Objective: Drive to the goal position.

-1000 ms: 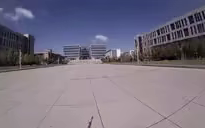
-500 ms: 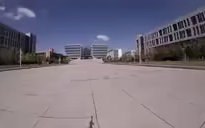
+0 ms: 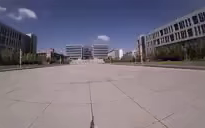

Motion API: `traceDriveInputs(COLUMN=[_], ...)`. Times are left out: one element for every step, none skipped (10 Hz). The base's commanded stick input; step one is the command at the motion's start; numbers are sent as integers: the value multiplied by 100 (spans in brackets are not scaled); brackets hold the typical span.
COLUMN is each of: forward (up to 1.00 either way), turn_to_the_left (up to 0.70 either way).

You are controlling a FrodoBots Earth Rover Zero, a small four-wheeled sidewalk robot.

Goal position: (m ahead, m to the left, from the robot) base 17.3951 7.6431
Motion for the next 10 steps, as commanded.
traceDriveInputs(forward=[70,70,70,70,70,70,70,70,70,70], turn_to_the_left=[35,27,3,0,0,0,0,0,0,0])
